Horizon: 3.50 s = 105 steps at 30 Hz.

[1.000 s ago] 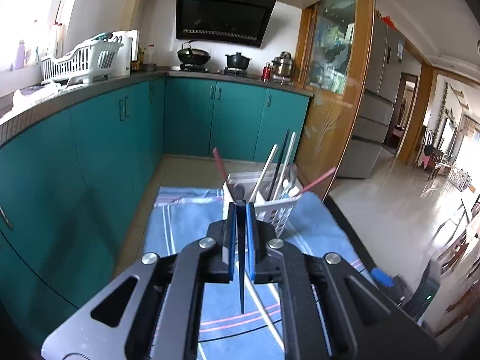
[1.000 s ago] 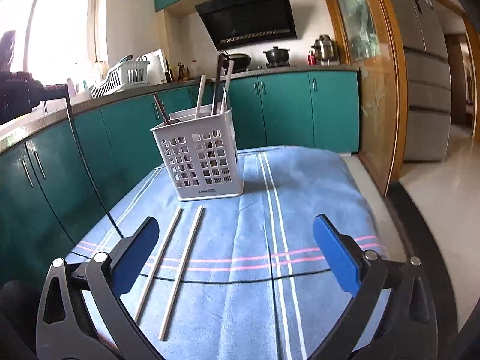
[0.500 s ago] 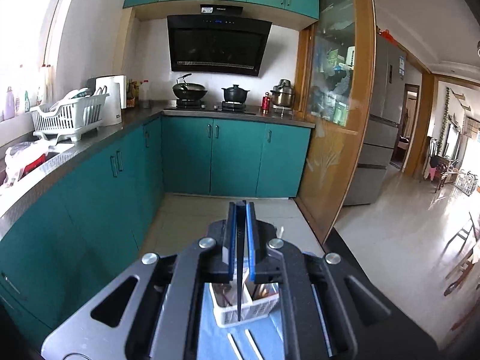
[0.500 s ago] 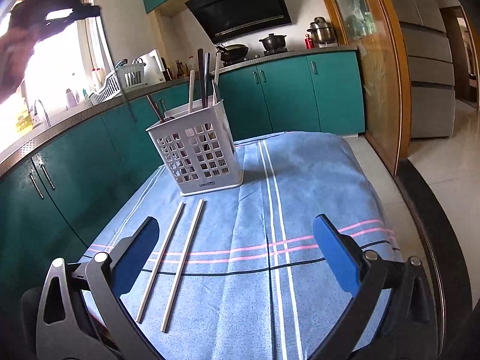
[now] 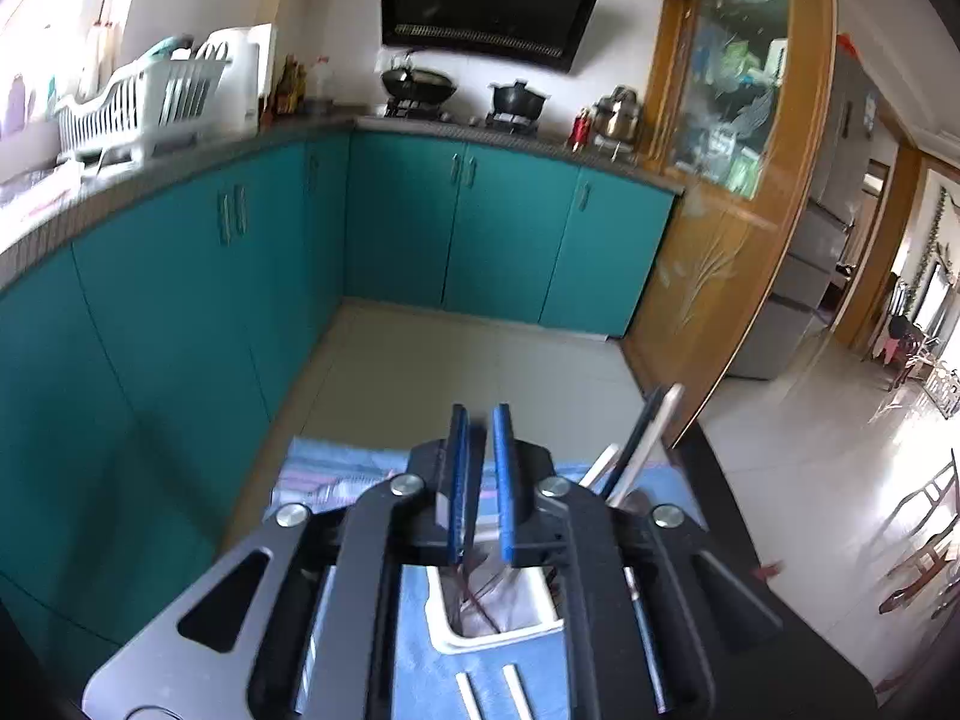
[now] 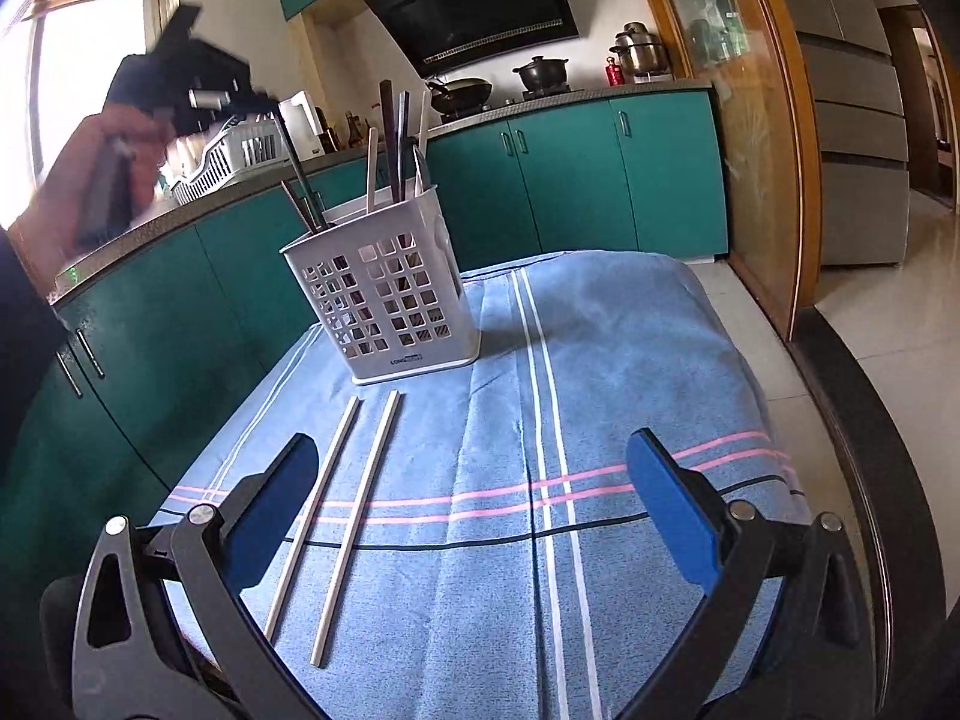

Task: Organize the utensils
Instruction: 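Move the left tool down to the white chopsticks on the cloth, then grasp a white chopstick with the left tool while the right tool grasps the other white chopstick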

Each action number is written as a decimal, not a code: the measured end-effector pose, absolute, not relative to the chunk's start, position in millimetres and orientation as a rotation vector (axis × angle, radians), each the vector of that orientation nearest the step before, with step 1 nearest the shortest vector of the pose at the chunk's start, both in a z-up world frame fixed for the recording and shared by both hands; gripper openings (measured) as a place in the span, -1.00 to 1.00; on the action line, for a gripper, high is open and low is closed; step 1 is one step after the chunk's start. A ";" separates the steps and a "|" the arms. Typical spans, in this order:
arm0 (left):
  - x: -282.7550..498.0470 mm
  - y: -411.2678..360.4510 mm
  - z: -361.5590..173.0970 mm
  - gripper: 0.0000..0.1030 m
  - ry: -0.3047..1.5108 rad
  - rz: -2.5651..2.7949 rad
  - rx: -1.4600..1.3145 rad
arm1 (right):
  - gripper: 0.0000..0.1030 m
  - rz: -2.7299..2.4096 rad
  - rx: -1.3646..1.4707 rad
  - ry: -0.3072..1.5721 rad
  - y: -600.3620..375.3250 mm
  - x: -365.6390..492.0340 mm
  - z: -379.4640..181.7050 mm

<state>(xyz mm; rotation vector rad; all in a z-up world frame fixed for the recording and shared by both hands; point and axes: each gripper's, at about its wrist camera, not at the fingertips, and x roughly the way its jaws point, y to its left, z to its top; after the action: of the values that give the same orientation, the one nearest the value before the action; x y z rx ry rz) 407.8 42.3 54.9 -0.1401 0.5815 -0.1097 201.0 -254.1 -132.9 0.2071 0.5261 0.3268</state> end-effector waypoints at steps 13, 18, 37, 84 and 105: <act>226.2 31.8 -33.5 0.83 0.490 -0.135 0.004 | 0.94 0.340 0.165 0.534 -239.6 203.3 -136.0; 177.5 16.1 -93.9 0.83 0.640 -0.135 0.010 | 0.94 0.348 0.120 0.548 -227.8 196.9 -139.3; 145.9 6.4 -140.3 0.83 0.728 -0.183 0.023 | 0.94 0.368 0.042 0.540 -204.7 152.3 -148.3; 368.4 8.9 -149.2 -0.88 1.004 -0.076 -0.119 | 0.94 0.395 0.122 0.571 -230.6 166.6 -147.8; 209.7 84.1 45.3 -0.88 0.477 -0.236 -0.075 | 0.67 0.388 -0.004 0.913 -118.0 337.2 -156.8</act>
<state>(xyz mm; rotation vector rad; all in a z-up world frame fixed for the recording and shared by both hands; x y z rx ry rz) 209.7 84.1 45.3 -0.0753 0.4771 -0.2362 337.2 -118.0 -156.8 -0.0043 0.9133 0.3881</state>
